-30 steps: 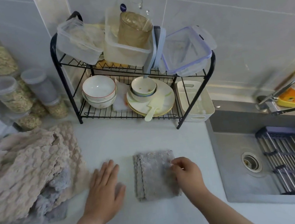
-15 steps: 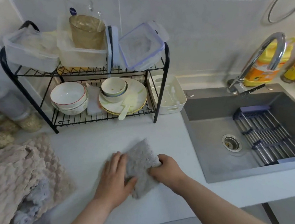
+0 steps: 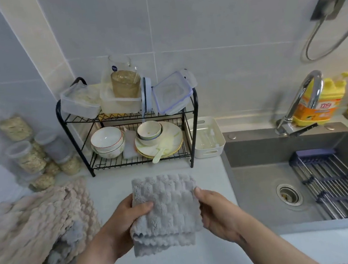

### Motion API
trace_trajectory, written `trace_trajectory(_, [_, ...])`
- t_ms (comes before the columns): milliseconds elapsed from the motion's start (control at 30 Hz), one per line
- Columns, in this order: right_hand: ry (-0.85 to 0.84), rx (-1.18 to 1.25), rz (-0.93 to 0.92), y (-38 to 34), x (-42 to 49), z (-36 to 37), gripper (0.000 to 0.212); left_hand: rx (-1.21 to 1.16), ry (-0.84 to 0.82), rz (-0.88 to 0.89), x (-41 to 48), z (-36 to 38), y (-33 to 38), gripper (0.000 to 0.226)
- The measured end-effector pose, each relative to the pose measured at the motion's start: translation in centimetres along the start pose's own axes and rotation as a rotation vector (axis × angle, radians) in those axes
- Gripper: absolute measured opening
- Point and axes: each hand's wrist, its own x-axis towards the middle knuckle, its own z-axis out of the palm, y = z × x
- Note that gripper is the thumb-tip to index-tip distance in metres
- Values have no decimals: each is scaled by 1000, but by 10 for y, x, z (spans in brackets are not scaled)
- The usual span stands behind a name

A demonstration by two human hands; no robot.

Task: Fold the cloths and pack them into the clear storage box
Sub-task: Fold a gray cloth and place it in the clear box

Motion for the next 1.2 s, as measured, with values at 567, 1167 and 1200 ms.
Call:
trace_trajectory(567, [65, 240, 37, 18, -8, 76, 24, -363, 180, -9, -34, -49, -3, 45])
trace_trajectory(1167, [548, -233, -482, 50, -41, 129, 41, 103, -89, 250, -38, -78, 16, 58])
trace_trajectory(1200, [564, -218, -500, 48, -47, 125, 38, 90, -119, 262, -36, -69, 18, 64])
